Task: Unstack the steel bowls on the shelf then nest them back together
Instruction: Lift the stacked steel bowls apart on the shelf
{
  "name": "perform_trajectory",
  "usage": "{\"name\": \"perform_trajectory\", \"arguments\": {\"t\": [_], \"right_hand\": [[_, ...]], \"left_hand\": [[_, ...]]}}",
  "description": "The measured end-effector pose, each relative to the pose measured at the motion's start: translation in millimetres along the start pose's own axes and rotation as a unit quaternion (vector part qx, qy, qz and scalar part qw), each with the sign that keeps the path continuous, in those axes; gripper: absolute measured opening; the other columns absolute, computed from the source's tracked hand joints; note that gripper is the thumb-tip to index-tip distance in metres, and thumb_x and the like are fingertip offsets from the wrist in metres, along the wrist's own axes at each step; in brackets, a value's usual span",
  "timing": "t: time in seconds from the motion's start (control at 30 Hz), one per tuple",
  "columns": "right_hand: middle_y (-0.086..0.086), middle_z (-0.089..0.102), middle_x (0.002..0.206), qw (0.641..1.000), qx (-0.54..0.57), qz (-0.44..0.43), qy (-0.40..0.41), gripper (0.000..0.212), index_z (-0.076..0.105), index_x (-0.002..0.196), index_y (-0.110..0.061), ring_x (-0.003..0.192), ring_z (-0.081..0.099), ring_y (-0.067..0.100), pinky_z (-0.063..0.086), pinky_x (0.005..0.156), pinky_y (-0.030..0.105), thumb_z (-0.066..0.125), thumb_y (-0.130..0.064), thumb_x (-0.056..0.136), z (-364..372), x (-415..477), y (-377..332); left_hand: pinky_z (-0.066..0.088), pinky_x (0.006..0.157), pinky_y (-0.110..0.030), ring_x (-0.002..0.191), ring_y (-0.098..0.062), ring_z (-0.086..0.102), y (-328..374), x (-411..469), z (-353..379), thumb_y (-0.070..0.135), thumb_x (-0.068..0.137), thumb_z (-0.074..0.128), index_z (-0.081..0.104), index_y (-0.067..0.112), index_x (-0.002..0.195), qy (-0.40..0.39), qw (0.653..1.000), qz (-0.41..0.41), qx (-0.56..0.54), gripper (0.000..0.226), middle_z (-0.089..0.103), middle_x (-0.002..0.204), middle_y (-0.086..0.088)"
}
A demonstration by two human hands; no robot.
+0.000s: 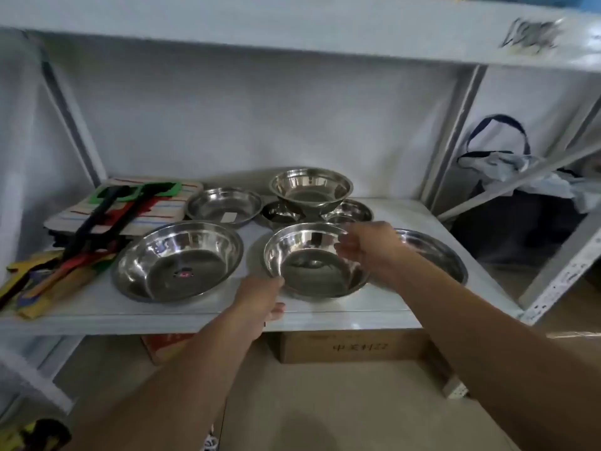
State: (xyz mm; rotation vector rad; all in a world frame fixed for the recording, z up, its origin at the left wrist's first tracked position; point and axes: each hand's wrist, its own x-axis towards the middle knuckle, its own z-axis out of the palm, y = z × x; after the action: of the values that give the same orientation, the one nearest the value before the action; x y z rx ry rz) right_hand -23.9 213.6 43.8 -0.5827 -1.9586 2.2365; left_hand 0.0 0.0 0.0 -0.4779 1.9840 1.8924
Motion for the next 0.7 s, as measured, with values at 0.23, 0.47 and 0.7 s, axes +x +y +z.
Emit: {"name": "perform_trajectory", "arguments": {"t": [0.23, 0.47, 0.7], "right_hand": [[0.018, 0.073, 0.093, 0.996, 0.052, 0.043, 0.061, 0.018, 0.066, 0.101, 0.0, 0.064, 0.076, 0.025, 0.063, 0.061, 0.034, 0.075, -0.006, 0.086, 37, 126, -9], [0.019, 0.065, 0.1, 0.991, 0.043, 0.077, 0.102, 0.03, 0.063, 0.108, -0.002, 0.085, 0.069, 0.035, 0.061, 0.05, 0.031, 0.076, 0.002, 0.082, 50, 195, -10], [0.019, 0.069, 0.089, 0.986, 0.061, 0.092, 0.127, 0.023, 0.061, 0.106, 0.001, 0.065, 0.074, 0.028, 0.059, 0.045, 0.029, 0.07, 0.005, 0.086, 52, 203, -5]], "left_hand": [[0.063, 0.056, -0.034, 0.073, -0.031, 0.073, -10, 48, 11, 0.013, 0.099, 0.058, 0.063, 0.015, 0.099, -0.021, 0.999, -0.006, -0.042, 0.005, 0.071, 0.098, -0.018], [0.059, 0.051, -0.032, 0.061, -0.031, 0.074, -14, 60, 13, 0.007, 0.099, 0.052, 0.061, 0.011, 0.109, -0.032, 0.997, -0.005, -0.064, 0.014, 0.069, 0.097, -0.025], [0.06, 0.052, -0.033, 0.065, -0.033, 0.078, -8, 56, 14, 0.005, 0.1, 0.049, 0.063, 0.013, 0.11, -0.04, 0.997, 0.01, -0.061, 0.019, 0.075, 0.094, -0.024]]}}
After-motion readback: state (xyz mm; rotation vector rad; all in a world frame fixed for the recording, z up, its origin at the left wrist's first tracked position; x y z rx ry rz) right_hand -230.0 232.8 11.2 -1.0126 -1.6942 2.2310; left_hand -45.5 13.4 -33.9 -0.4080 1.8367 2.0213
